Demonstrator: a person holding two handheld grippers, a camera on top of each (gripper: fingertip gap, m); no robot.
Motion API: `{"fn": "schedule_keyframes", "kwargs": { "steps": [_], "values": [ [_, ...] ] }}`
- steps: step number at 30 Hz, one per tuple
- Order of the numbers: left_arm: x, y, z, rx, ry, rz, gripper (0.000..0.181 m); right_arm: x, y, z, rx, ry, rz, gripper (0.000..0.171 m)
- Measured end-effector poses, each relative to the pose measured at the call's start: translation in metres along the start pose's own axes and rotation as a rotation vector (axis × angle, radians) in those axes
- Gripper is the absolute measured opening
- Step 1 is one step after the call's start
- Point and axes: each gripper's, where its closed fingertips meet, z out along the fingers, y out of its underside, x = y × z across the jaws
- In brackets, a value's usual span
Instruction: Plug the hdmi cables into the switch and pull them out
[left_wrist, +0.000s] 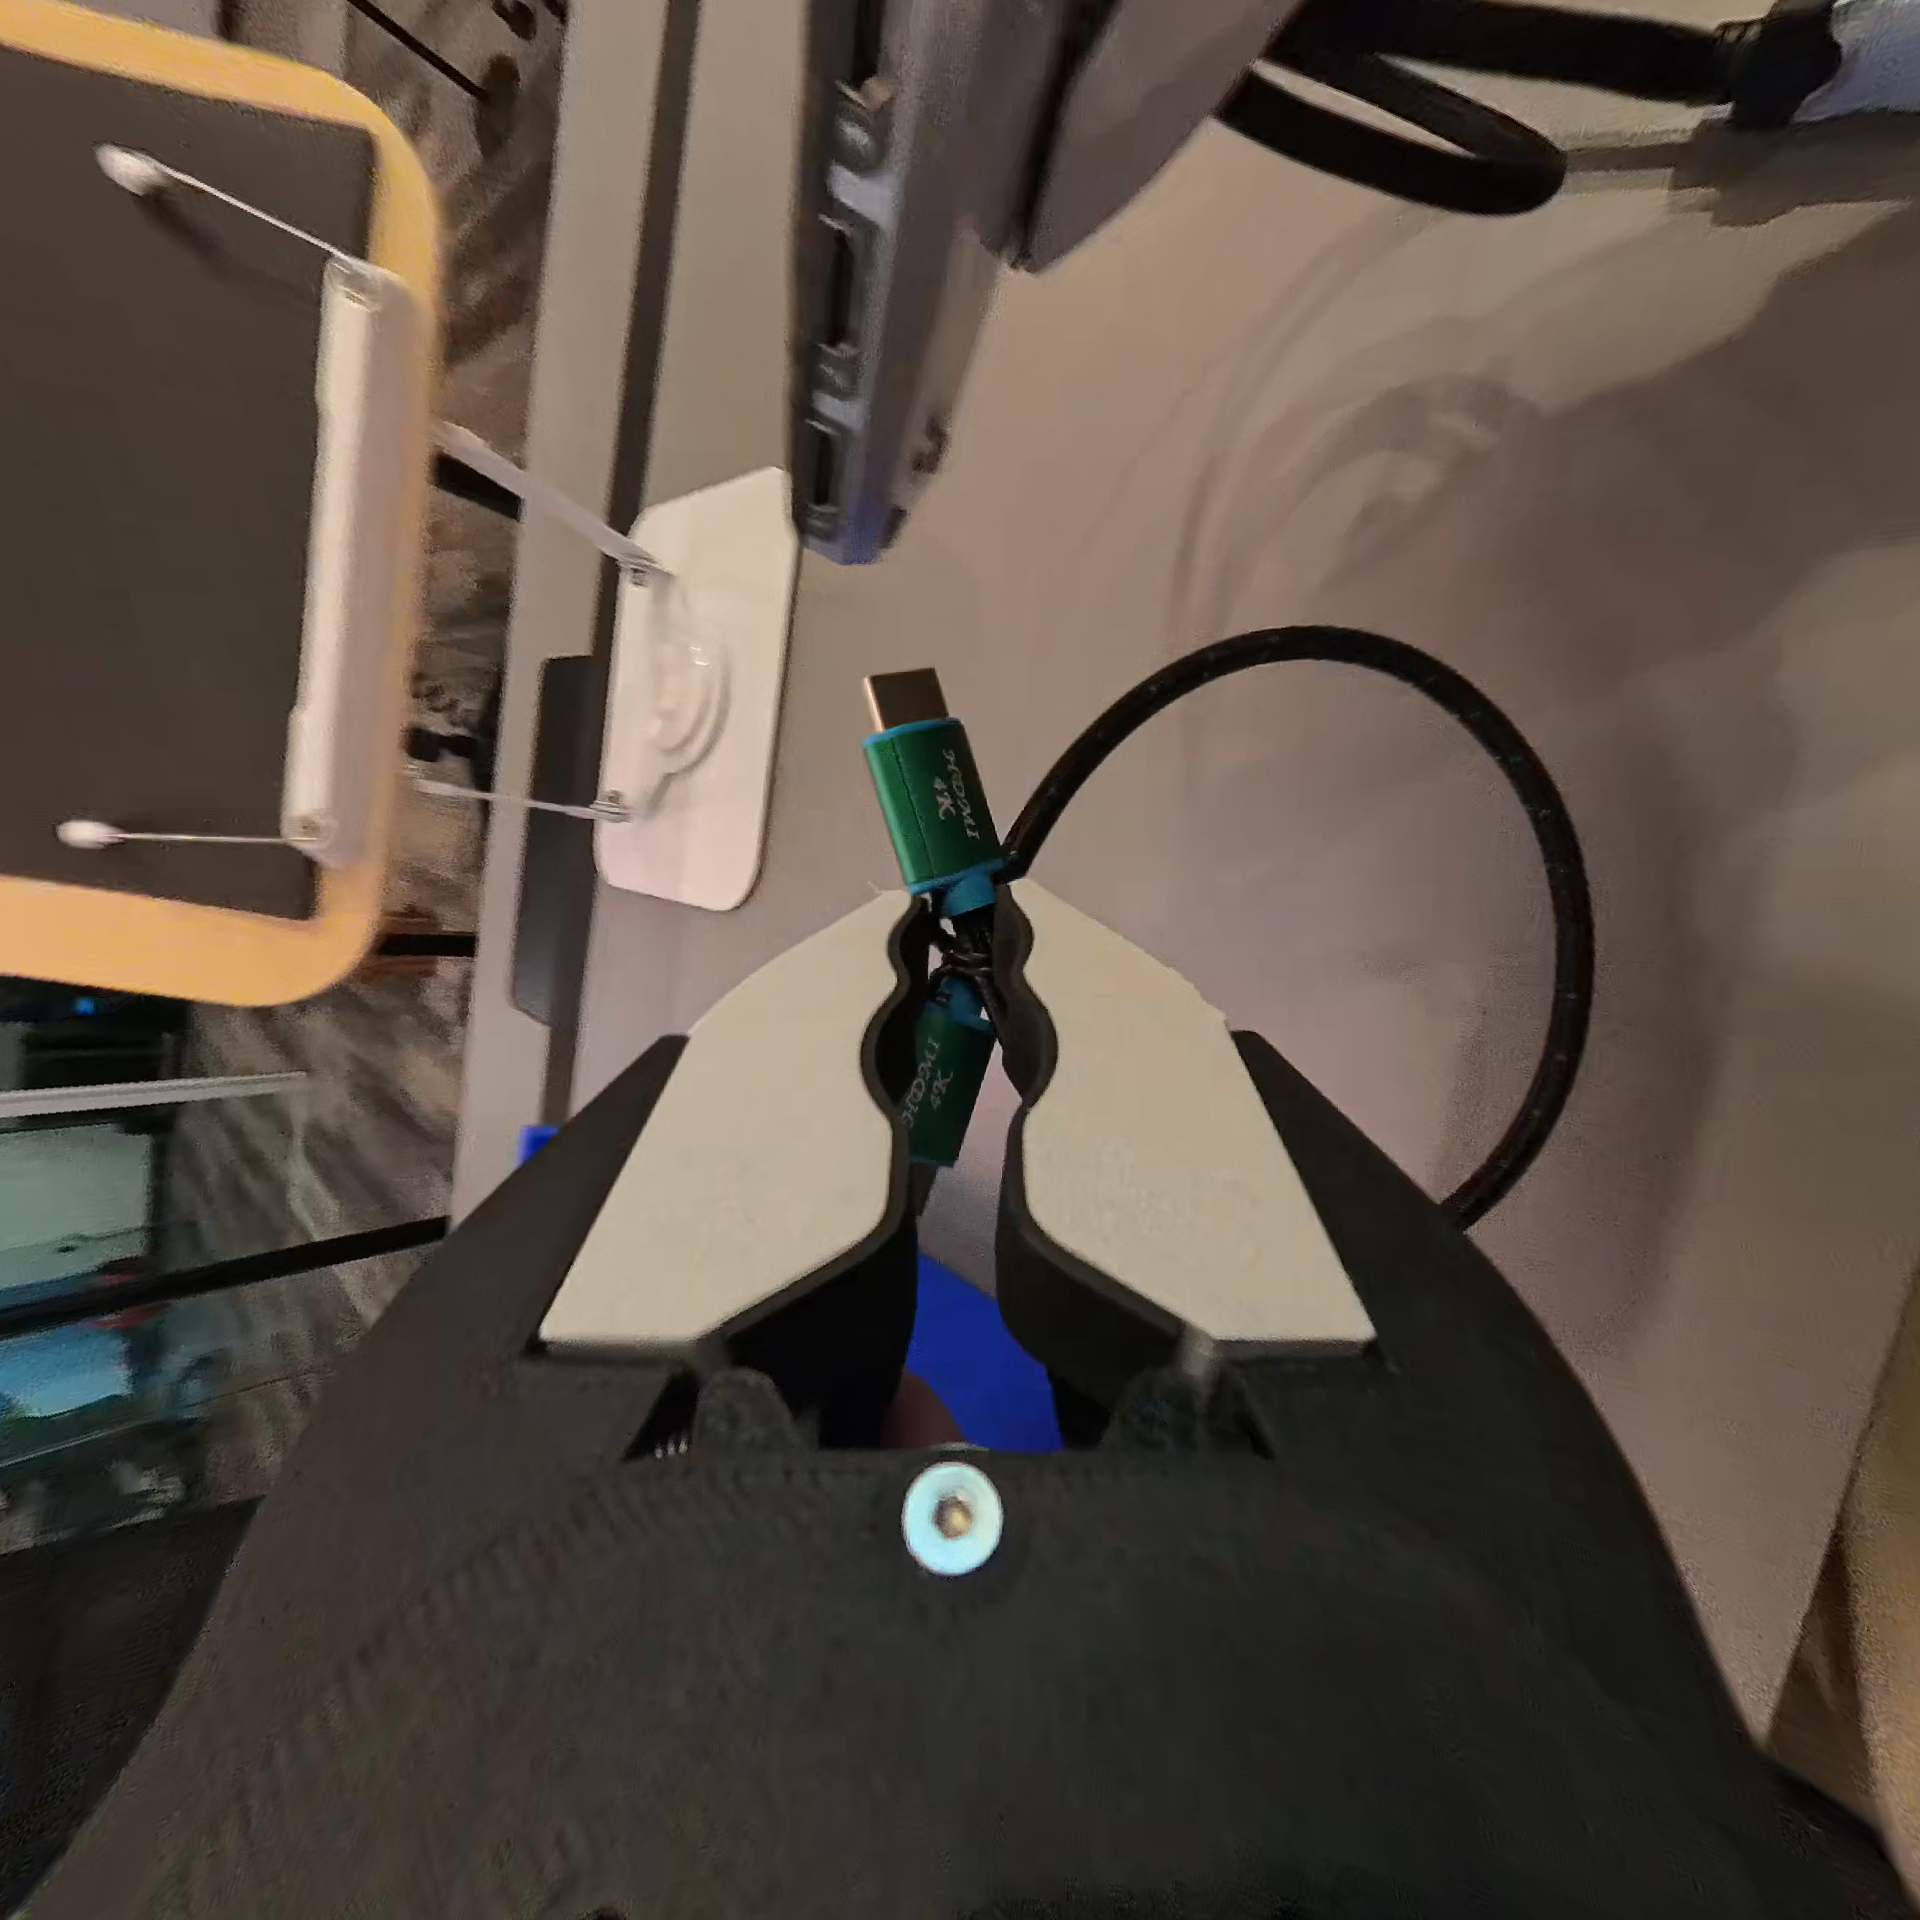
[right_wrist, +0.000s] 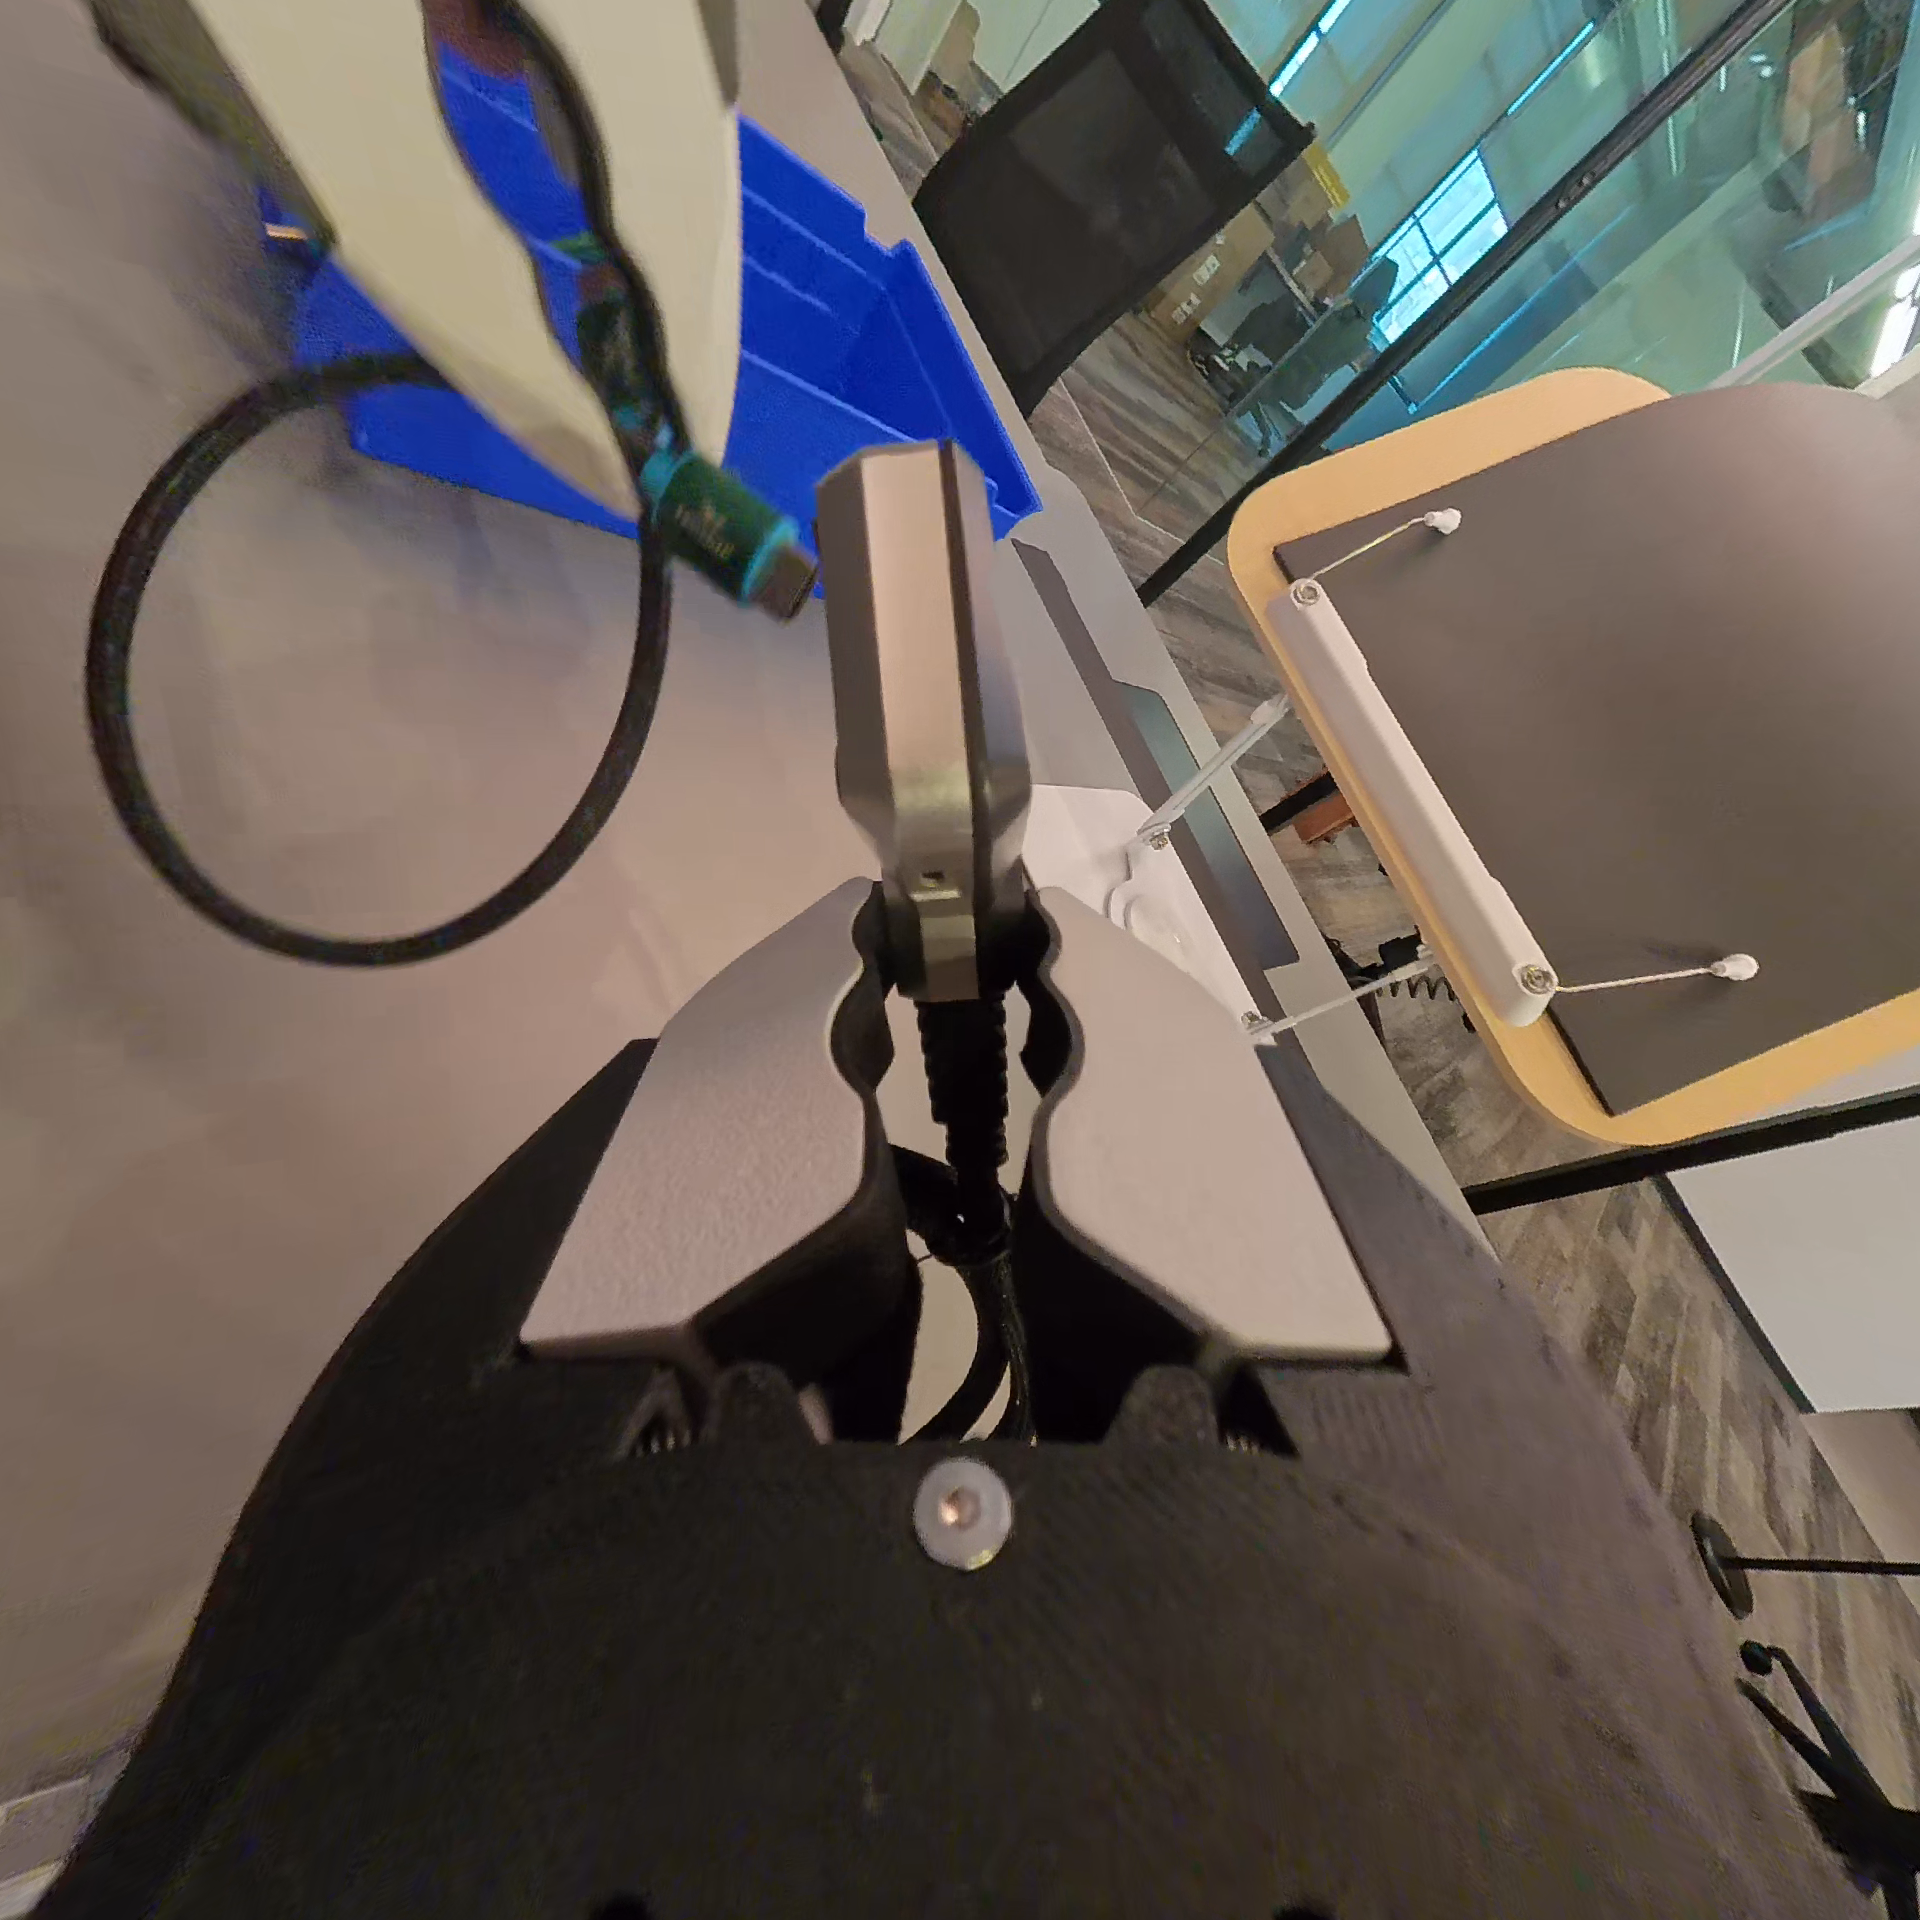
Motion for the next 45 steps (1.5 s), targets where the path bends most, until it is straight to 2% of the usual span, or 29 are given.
{"fn": "schedule_keyframes", "kwargs": {
  "steps": [7, 11, 16, 20, 23, 27, 30, 35, 37, 39, 45],
  "values": [
    [0.04, 0.02, 0.056, -0.08, 0.103, -0.112, 0.012, 0.002, 0.001, -0.001, 0.001, 0.004, 0.011, 0.021],
    [0.048, 0.036, 0.077, -0.149, 0.065, -0.105, 0.014, 0.002, 0.002, -0.001, -0.002, 0.005, 0.014, 0.021],
    [0.048, 0.037, 0.087, -0.156, -0.016, -0.028, 0.026, 0.003, 0.004, -0.001, -0.001, 0.006, 0.02, 0.021],
    [0.058, 0.038, 0.095, -0.18, -0.048, 0.118, 0.028, 0.003, 0.004, -0.001, 0.003, 0.004, 0.025, 0.021],
    [0.061, 0.042, 0.105, -0.189, -0.048, 0.123, 0.034, 0.003, 0.003, -0.001, 0.007, 0.002, 0.024, 0.021],
    [0.061, 0.046, 0.113, -0.197, -0.063, 0.171, 0.021, 0.003, 0.003, -0.001, 0.009, 0.003, 0.027, 0.021],
    [0.055, 0.049, 0.117, -0.206, -0.105, 0.188, 0.019, 0.003, 0.003, -0.001, 0.009, 0.001, 0.028, 0.021],
    [0.043, 0.049, 0.116, -0.202, -0.102, 0.126, 0.044, 0.003, 0.003, -0.001, 0.01, 0.002, 0.029, 0.021],
    [0.045, 0.048, 0.118, -0.19, -0.057, 0.064, 0.04, 0.003, 0.003, 0.0, 0.01, 0.001, 0.031, 0.021],
    [0.051, 0.049, 0.122, -0.193, -0.008, 0.035, 0.023, 0.003, 0.003, 0.0, 0.009, 0.0, 0.029, 0.021],
    [0.047, 0.05, 0.127, -0.205, 0.014, -0.039, 0.021, 0.004, 0.002, -0.001, 0.01, 0.004, 0.028, 0.021]
  ]
}}
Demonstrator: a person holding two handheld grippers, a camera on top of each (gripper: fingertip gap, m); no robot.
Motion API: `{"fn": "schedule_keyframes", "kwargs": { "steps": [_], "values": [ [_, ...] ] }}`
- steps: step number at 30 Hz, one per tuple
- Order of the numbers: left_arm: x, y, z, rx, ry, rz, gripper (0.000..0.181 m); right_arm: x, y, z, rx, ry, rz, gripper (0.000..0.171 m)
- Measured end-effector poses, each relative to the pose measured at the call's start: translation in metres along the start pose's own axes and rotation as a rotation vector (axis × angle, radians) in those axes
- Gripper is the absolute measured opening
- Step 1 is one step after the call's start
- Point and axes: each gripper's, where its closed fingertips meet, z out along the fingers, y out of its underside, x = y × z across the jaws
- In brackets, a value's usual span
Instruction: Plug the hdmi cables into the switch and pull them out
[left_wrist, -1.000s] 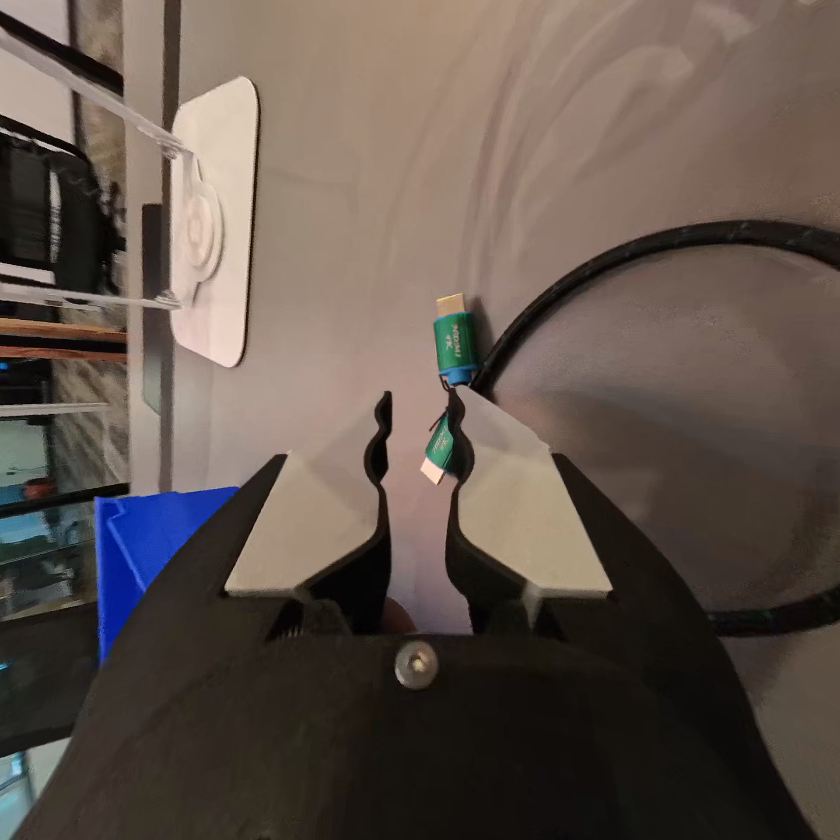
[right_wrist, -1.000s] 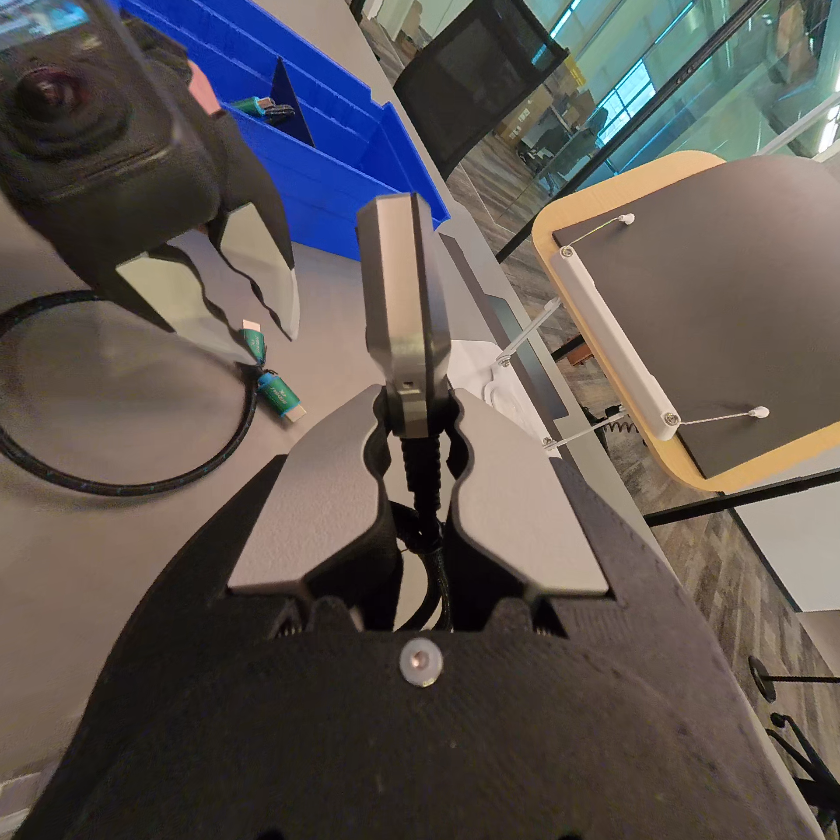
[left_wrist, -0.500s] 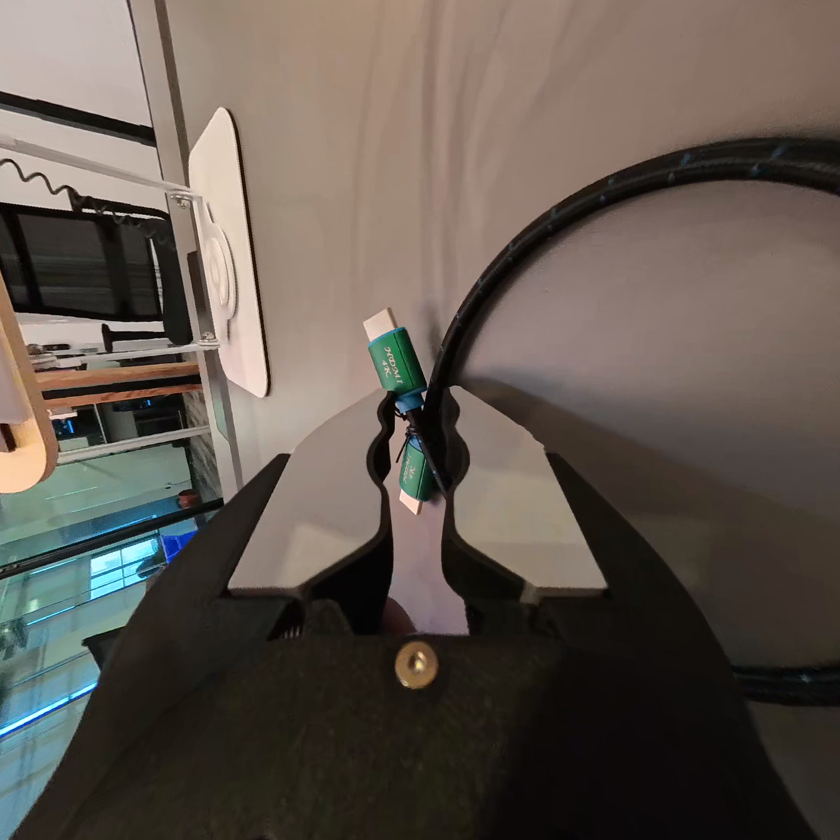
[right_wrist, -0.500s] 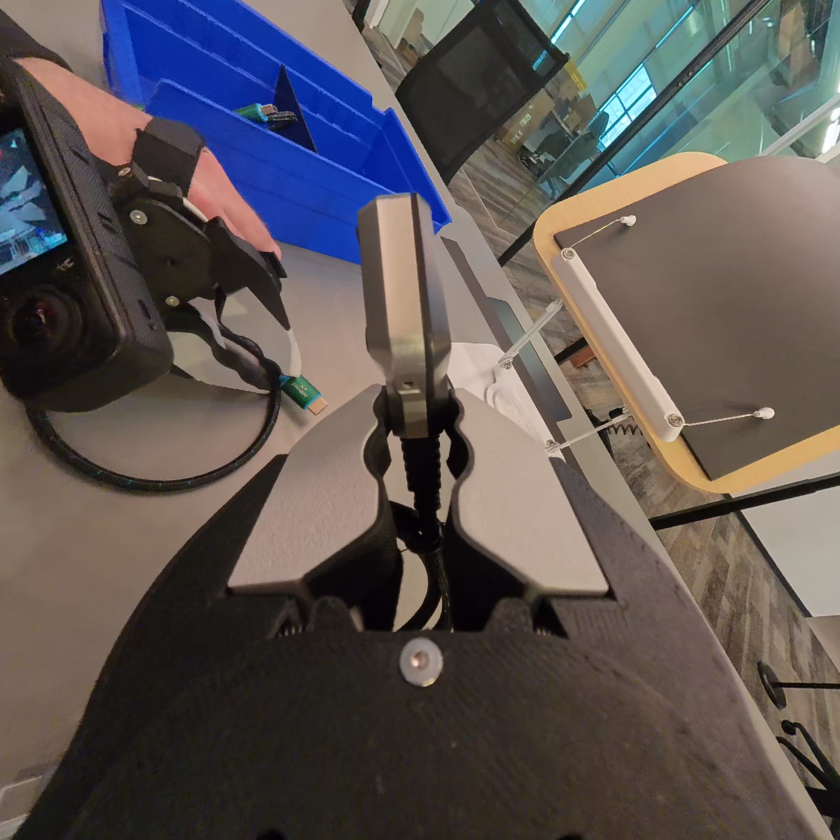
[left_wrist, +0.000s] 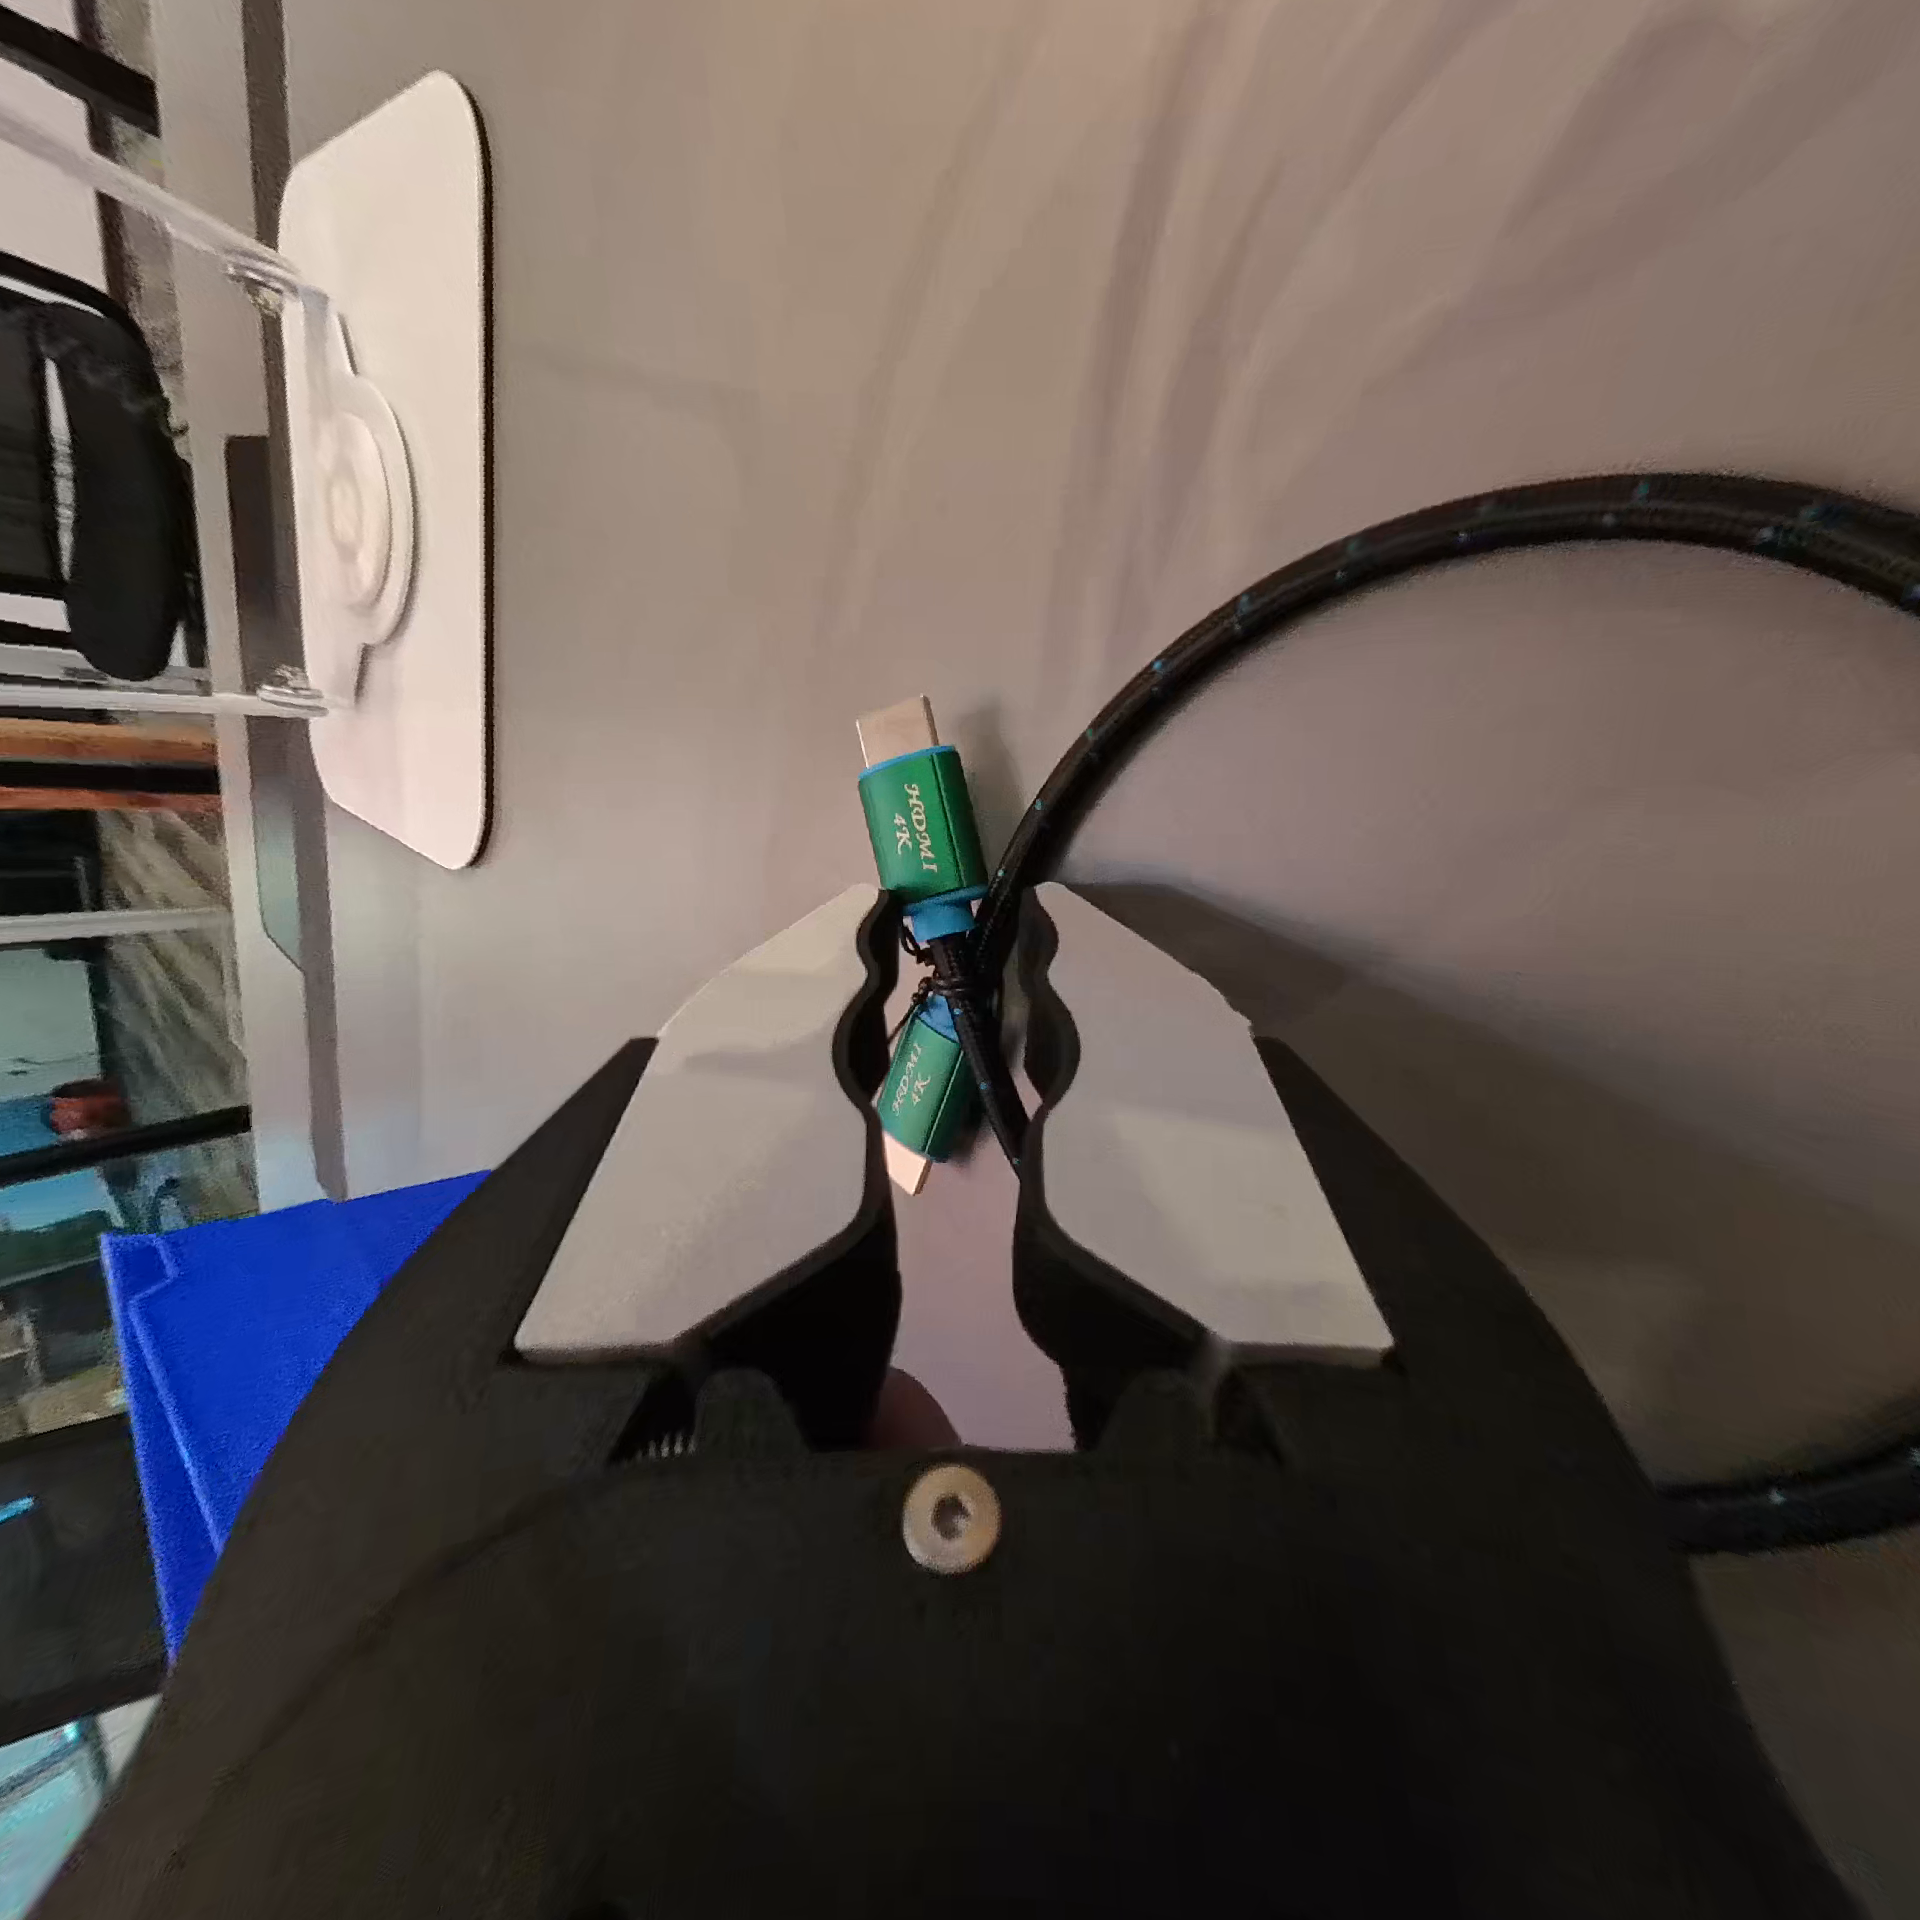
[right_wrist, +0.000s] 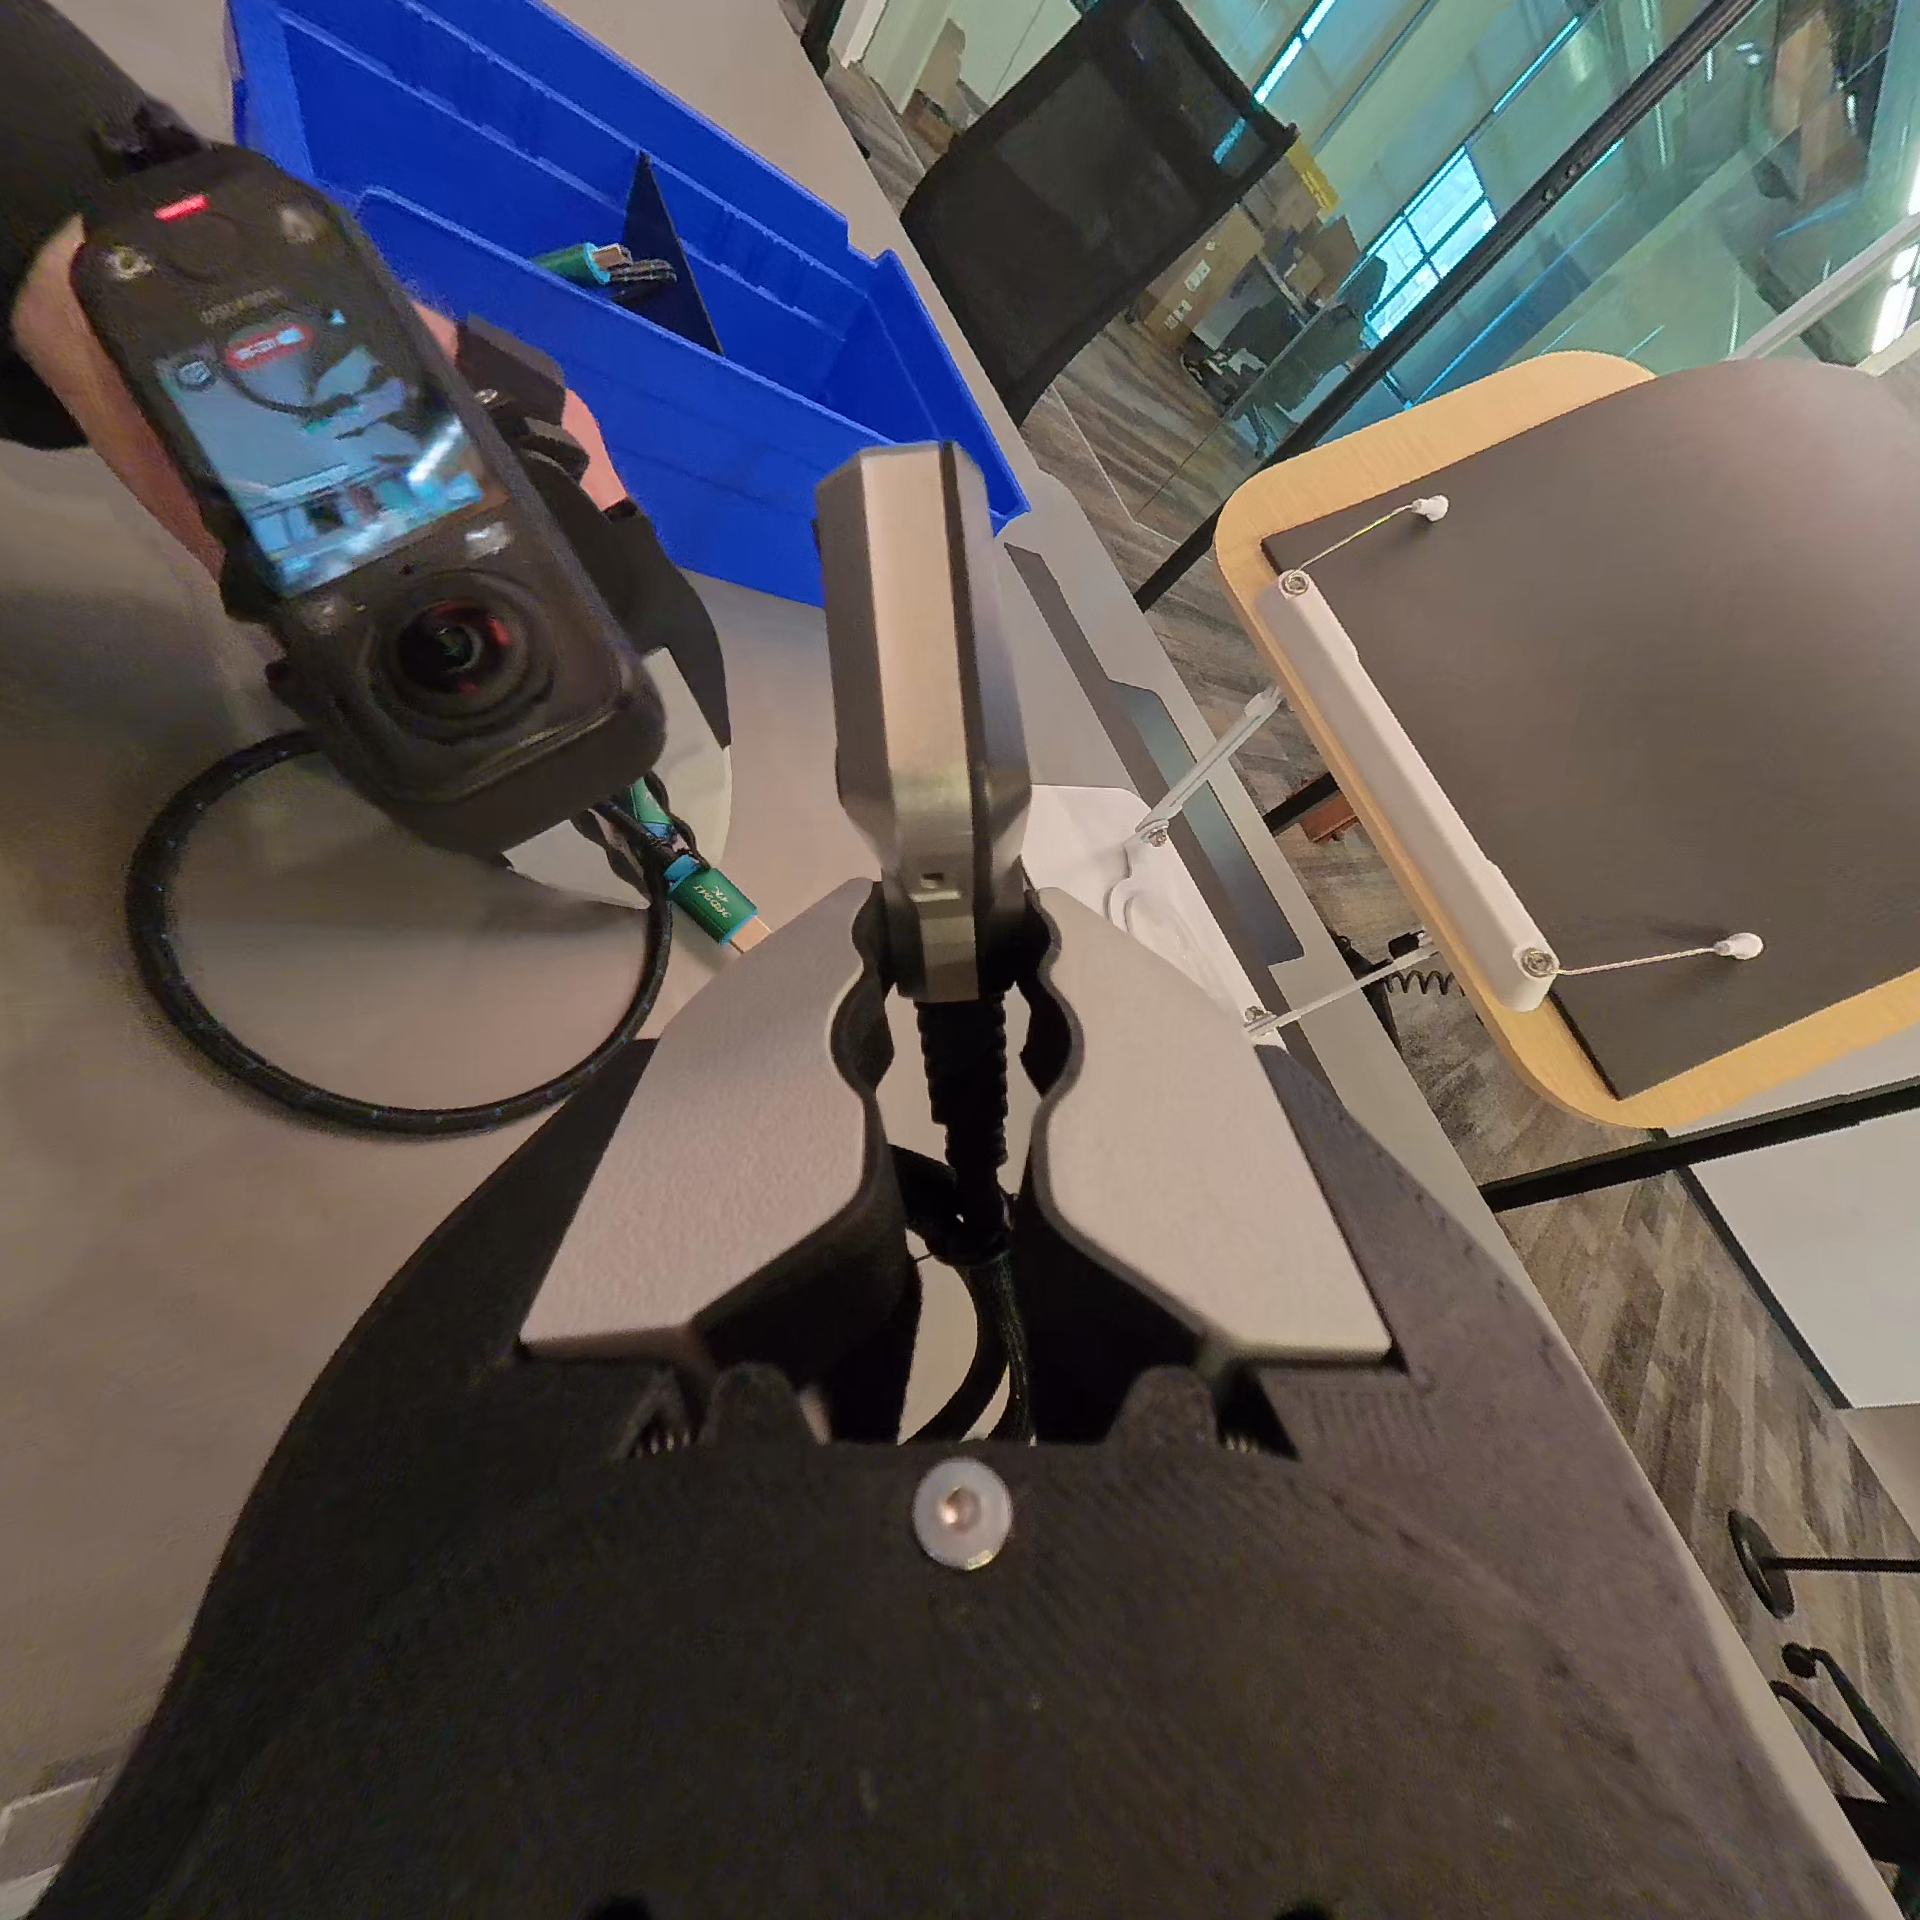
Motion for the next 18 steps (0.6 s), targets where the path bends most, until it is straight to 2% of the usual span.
{"fn": "schedule_keyframes", "kwargs": {
  "steps": [3, 4, 6, 9, 11, 13, 15, 18],
  "values": [
    [-0.002, 0.0, 0.0, 0.006, -0.029, 0.022, 0.016, 0.0, 0.0, -0.001, 0.0, 0.001, 0.001, 0.021],
    [-0.005, -0.003, -0.003, 0.027, -0.015, -0.017, 0.0, 0.0, 0.0, -0.001, 0.0, 0.001, 0.001, 0.021],
    [0.001, -0.006, -0.006, 0.07, 0.096, -0.122, 0.0, 0.0, -0.001, -0.001, 0.002, 0.002, 0.001, 0.021],
    [-0.007, 0.001, -0.007, 0.064, 0.067, -0.125, 0.0, 0.002, -0.001, -0.002, 0.006, 0.003, 0.005, 0.021],
    [-0.016, -0.004, -0.01, 0.103, 0.06, -0.213, 0.0, 0.002, 0.0, -0.002, 0.008, 0.004, 0.011, 0.021],
    [-0.014, -0.01, -0.011, 0.128, 0.126, -0.315, 0.017, 0.002, 0.0, -0.001, 0.009, 0.002, 0.014, 0.021],
    [-0.009, -0.013, -0.007, 0.127, 0.158, -0.377, 0.022, 0.002, 0.0, -0.001, 0.008, 0.002, 0.012, 0.021],
    [-0.005, -0.004, 0.005, 0.065, 0.081, -0.313, 0.02, 0.003, -0.001, -0.002, 0.01, 0.005, 0.012, 0.021]
  ]
}}
